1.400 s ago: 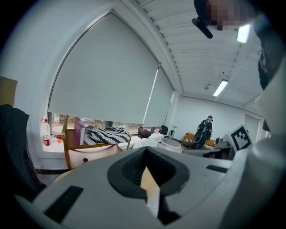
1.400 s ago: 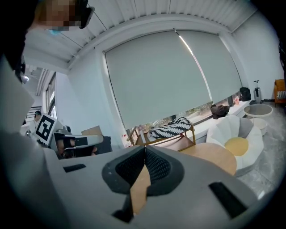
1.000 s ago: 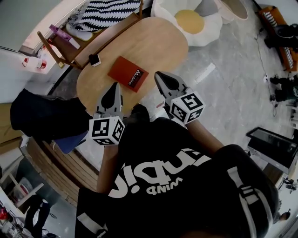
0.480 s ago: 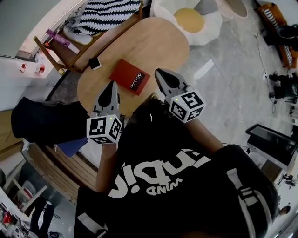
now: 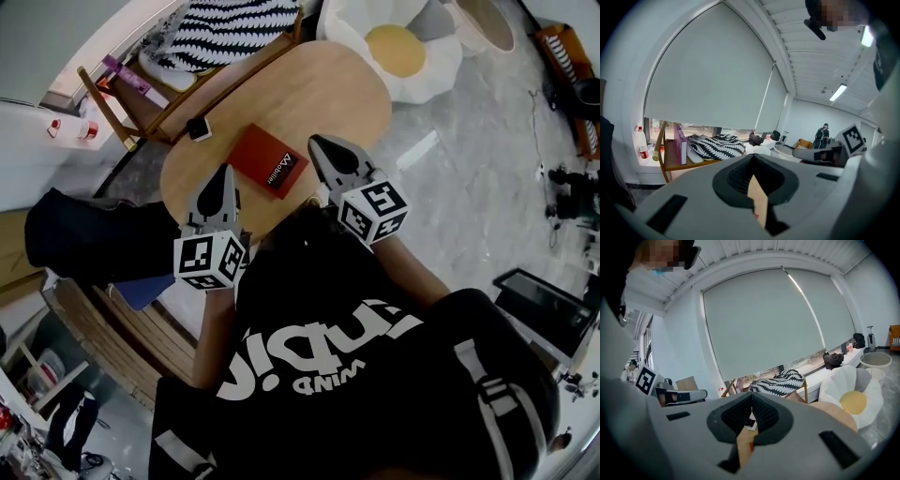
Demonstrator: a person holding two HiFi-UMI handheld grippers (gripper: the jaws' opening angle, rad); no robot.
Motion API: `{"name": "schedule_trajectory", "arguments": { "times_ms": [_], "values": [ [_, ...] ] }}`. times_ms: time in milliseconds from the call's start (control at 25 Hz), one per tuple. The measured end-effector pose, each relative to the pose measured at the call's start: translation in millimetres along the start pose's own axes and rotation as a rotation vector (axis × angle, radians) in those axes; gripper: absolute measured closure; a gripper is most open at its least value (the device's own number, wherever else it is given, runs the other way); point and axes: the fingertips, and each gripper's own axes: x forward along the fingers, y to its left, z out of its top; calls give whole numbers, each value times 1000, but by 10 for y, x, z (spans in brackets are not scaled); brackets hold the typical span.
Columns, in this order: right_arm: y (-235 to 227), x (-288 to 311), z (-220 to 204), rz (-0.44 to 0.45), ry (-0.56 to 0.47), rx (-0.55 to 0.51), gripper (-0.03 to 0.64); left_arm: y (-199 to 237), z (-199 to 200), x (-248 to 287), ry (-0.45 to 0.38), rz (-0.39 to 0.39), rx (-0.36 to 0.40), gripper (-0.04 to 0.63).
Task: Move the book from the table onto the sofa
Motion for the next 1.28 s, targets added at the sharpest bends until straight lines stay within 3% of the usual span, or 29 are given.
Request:
{"name": "schedule_trajectory", "arguments": {
  "times_ms": [600,880,1280],
  "values": [
    [-170,279,-352,77,88,-14,615,163,-410,188,25,80,-55,586],
    [-381,360,-667,67,129,-8,615,248,-776,302,39,97,-143,586],
    [-540,748,-1163,98,147,-21,615,488,-1269,579,36,124,-153,586]
  ]
}}
